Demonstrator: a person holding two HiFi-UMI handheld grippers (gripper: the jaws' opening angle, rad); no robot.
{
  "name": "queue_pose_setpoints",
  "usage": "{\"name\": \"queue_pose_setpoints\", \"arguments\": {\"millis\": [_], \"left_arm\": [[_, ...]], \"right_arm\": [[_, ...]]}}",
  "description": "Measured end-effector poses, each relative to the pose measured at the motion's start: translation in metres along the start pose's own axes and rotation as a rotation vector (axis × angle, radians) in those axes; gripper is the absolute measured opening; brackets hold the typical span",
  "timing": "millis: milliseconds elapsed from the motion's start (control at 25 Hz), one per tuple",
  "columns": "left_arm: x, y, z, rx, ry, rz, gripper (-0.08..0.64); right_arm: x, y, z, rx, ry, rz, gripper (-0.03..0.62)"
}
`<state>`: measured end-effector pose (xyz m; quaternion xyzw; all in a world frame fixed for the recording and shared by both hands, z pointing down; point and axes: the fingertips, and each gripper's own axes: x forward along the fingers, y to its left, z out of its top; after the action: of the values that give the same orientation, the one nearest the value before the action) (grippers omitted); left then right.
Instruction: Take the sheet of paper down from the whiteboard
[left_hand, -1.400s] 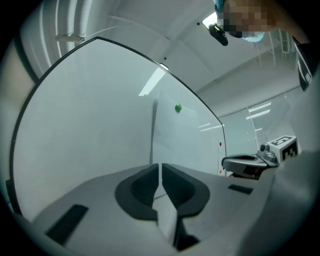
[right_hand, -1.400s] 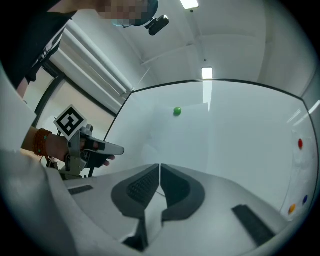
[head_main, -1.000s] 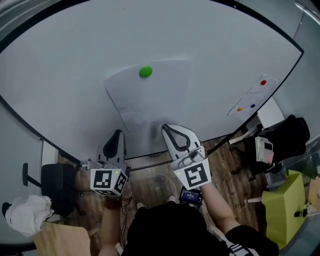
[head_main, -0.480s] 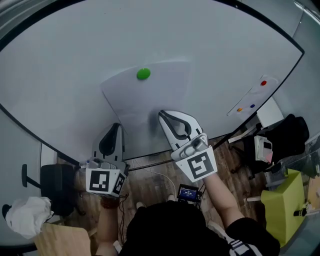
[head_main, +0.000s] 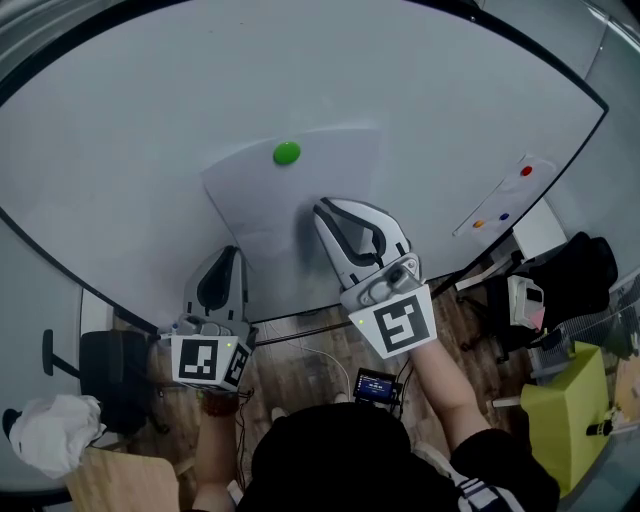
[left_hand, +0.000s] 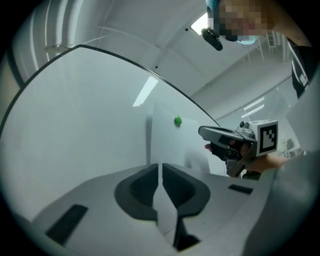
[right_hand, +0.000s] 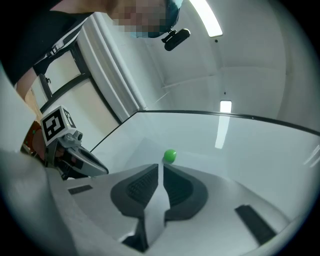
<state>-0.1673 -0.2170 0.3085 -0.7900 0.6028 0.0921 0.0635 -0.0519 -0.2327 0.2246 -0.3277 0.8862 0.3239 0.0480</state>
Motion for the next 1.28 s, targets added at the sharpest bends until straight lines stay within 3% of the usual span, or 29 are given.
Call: {"name": "queue_pose_setpoints", "arguments": {"millis": [440,720,1000,1280], "left_arm": [[-0.001,0.004,0.002,-0.003,-0.008,0.015,0.021],[-0.004,0.002,-0.005,-0.012,0.002,0.021,0.026],[0.005,0.003,-0.017,-0.049,0.031,-0.009,0.095],[0.013,0.0,-0.022,-0.072,0.04,-0.014,0.107]], "right_arm": [[0.025,-0.013,0.026,-0.126,-0.043,-0.024,0.074],[0.038,-0.009,0.029,-0.18,-0.009,-0.006,0.114],[0.038,-0.008,0.031,-0.168,-0.021,-0.019,0.118],[0.034,-0.008,0.036,-0.154,-0.024,-0.019,0.118]]}}
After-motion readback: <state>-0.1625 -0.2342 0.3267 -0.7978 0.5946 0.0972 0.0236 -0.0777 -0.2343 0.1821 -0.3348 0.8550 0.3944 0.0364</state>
